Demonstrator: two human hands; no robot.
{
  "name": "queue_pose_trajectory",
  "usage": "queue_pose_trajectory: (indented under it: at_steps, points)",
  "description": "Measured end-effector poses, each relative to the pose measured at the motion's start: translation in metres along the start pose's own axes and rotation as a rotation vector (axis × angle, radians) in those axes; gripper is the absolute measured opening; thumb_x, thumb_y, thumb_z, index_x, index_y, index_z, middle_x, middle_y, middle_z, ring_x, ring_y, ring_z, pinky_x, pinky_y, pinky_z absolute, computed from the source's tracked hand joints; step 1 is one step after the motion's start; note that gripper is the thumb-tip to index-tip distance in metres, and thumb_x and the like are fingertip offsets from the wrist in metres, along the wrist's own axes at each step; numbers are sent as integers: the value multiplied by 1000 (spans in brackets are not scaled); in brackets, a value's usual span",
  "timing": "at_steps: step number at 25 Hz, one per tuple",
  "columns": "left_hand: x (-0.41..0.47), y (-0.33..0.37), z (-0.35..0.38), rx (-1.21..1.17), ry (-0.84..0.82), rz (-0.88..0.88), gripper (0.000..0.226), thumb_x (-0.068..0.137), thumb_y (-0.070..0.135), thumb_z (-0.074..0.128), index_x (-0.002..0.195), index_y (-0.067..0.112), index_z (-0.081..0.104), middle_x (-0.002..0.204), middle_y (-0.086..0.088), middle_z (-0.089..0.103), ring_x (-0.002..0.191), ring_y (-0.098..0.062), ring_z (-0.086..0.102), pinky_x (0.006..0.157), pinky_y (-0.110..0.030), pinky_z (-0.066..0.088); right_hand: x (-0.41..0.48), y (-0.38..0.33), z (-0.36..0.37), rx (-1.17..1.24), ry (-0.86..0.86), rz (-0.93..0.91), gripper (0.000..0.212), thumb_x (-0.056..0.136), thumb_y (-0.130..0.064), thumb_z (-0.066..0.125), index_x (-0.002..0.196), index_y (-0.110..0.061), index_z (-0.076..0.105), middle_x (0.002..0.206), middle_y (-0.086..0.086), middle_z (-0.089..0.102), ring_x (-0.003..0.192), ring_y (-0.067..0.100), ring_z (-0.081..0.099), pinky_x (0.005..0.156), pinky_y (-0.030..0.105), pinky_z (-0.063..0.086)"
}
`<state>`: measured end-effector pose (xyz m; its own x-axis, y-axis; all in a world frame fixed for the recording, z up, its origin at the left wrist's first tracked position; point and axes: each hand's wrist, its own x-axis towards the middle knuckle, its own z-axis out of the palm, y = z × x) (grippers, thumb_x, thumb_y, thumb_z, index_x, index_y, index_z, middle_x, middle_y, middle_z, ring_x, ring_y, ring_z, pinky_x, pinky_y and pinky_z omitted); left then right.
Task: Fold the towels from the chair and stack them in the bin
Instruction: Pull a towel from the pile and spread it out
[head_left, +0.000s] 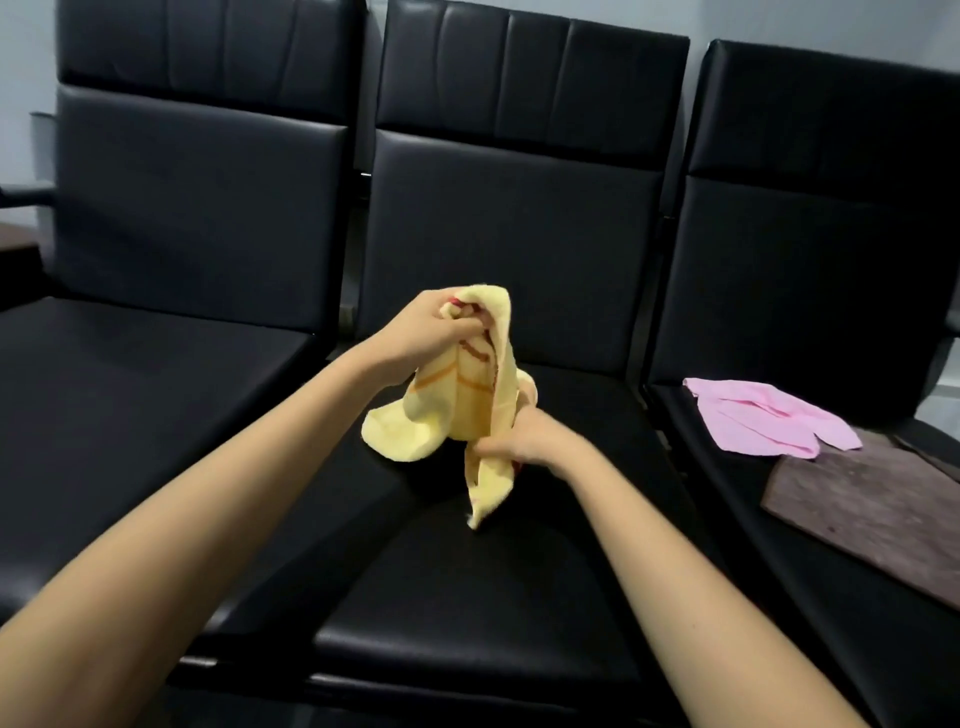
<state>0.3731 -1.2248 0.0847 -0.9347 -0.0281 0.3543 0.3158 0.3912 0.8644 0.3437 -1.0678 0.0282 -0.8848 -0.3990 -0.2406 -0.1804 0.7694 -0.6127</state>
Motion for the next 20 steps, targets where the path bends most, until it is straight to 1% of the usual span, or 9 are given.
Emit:
queue_pose_trajectory:
  at_steps: [2, 5, 8, 11, 13, 15, 16, 18, 20]
  points:
    - [2, 0, -9, 168, 16, 64, 11, 90, 8, 58, 95, 14, 65, 90, 2, 66, 84, -10, 63, 76, -26, 54, 4, 3, 7, -117, 183, 90, 34, 86, -16, 55, 118, -8, 54, 111, 9, 58, 100, 26, 58, 82, 32, 47]
    - [3, -13, -31, 568, 89, 108, 14, 87, 30, 63, 101, 29, 67, 97, 9, 68, 94, -11, 62, 83, -36, 52, 11, 11, -8, 191, 480, 188, 32, 87, -7, 43, 113, -10, 62, 113, 10, 62, 103, 29, 59, 71, 25, 40]
    - [-2, -27, -50, 896, -63, -105, 39, 76, 61, 65, 105, 34, 66, 101, 10, 68, 98, -15, 60, 81, -35, 49, 6, 12, -29, 685, 560, 144, 29, 88, -2, 39, 100, -10, 64, 94, 10, 63, 74, 21, 56, 53, 24, 39]
    - [-6, -45, -47, 1147, -218, -304, 41, 76, 62, 63, 75, 20, 60, 84, 3, 64, 85, -20, 60, 66, -31, 42, -3, 11, -34, 517, 473, 5, 11, 85, -10, 48, 87, -12, 58, 77, 7, 60, 63, 21, 53, 45, 23, 37]
    - [-6, -55, -44, 1058, -157, -264, 25, 85, 30, 59, 68, 12, 54, 85, -8, 62, 84, -26, 58, 63, -31, 38, -8, 9, -38, 128, 408, -55, 19, 82, -16, 59, 101, -16, 56, 90, 7, 62, 73, 23, 57, 51, 26, 40]
    - [-4, -61, -45, 737, -27, -221, 11, 87, 6, 46, 83, 3, 56, 93, -14, 60, 89, -28, 56, 66, -31, 39, -9, 13, -37, -301, 396, -1, 39, 82, -10, 58, 119, -20, 51, 106, 7, 58, 95, 28, 57, 67, 29, 40]
    - [-6, -60, -44, 574, 24, -205, 17, 87, 0, 40, 94, 4, 56, 98, -10, 58, 93, -24, 54, 68, -29, 40, -10, 15, -36, -378, 439, 9, 39, 83, -4, 54, 118, -20, 53, 104, 6, 57, 99, 29, 57, 69, 29, 39]
    - [-11, -58, -40, 357, 20, -188, 34, 88, -2, 37, 112, 16, 54, 113, 1, 53, 104, -16, 49, 78, -27, 41, -10, 18, -35, -264, 505, -10, 31, 81, 5, 44, 97, -15, 62, 85, 4, 56, 89, 30, 58, 61, 26, 37]
    - [-19, -55, -30, 285, -143, -205, 36, 90, 4, 48, 121, 21, 56, 118, 6, 54, 112, -12, 49, 86, -23, 38, -8, 19, -38, 66, 504, -63, 33, 79, 8, 35, 88, -11, 61, 78, 6, 57, 79, 30, 58, 54, 26, 37]
